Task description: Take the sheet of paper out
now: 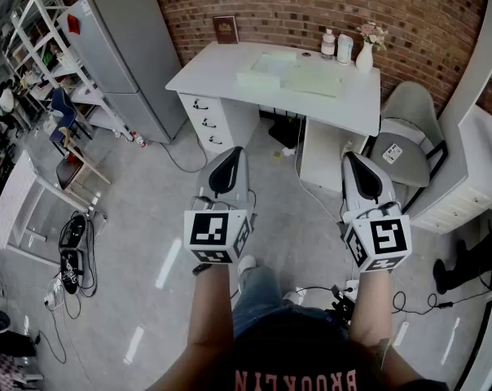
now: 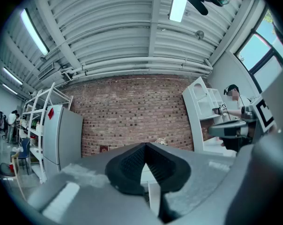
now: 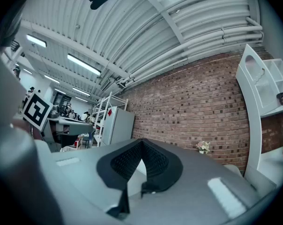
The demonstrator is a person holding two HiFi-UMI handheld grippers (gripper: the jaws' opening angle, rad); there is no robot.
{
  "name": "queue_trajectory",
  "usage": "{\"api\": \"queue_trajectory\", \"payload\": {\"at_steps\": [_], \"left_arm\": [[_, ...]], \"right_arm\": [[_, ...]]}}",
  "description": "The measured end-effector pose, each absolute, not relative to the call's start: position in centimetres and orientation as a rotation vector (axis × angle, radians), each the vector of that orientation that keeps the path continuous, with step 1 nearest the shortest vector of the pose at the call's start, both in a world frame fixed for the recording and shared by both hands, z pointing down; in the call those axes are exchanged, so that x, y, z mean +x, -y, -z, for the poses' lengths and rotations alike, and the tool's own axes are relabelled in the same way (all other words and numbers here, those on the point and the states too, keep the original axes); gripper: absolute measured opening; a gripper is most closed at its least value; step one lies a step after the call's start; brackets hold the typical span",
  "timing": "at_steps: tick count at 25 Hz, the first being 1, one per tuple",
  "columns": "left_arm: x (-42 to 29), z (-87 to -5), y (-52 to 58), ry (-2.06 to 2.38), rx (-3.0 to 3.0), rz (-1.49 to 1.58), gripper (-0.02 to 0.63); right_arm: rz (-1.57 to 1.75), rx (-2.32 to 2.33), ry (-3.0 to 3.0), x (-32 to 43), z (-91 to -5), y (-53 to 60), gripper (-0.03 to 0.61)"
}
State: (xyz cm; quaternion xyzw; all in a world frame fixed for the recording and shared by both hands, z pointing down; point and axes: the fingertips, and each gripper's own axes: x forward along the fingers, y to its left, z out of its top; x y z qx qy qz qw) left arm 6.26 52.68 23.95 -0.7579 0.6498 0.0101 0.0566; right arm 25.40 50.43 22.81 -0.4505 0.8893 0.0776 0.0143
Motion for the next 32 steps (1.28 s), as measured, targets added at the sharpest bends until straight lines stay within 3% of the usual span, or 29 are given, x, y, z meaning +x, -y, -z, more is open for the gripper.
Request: {"api": "queue_trajectory", "payload": {"at_steps": [11,32], "left_arm": [[3.7,-24.8,-47.0,-1.981,-2.292,-0.05,-0.002],[-7.5,-26.9,-19.9,-1.962,-2.411,0.008,-0.002]], "right_arm": [[-0.237,-1.39,-2.772,23.2,-23.8,-45.0,0.0],[-0.12,-1.454,-2.79,11.8,-24.9,-18.9,0.002]]}}
